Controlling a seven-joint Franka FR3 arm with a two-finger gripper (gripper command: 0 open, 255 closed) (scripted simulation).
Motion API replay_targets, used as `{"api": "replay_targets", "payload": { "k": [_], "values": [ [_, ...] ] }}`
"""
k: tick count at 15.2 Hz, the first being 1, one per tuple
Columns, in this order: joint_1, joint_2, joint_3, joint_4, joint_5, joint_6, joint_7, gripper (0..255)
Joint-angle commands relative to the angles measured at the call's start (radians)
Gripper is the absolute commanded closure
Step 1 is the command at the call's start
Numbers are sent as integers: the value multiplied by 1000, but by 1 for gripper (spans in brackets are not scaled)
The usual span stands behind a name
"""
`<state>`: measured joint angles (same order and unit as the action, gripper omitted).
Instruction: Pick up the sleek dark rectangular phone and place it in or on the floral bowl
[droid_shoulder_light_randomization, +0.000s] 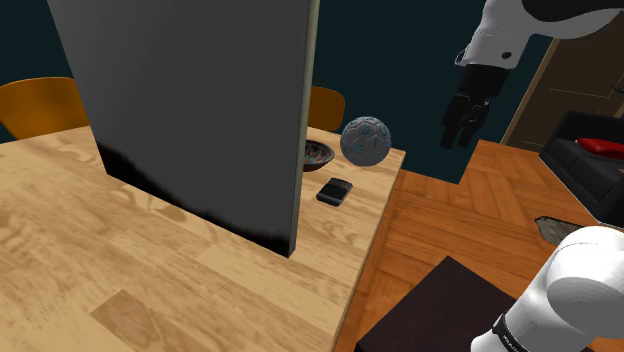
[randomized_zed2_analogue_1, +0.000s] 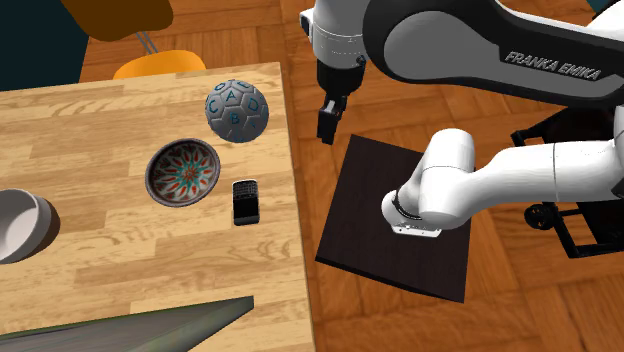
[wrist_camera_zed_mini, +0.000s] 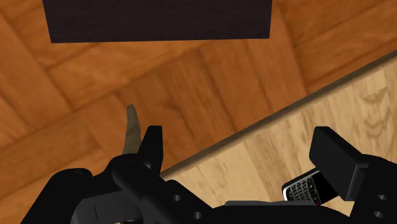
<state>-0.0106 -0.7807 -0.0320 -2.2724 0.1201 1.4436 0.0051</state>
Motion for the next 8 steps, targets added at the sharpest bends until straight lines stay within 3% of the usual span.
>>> {"api": "replay_targets", "payload": {
  "k": [1,8],
  "values": [
    [0,0,0,0,0,0,0,0],
    [-54,125,193,5,130,111,408,0]
  ]
}}
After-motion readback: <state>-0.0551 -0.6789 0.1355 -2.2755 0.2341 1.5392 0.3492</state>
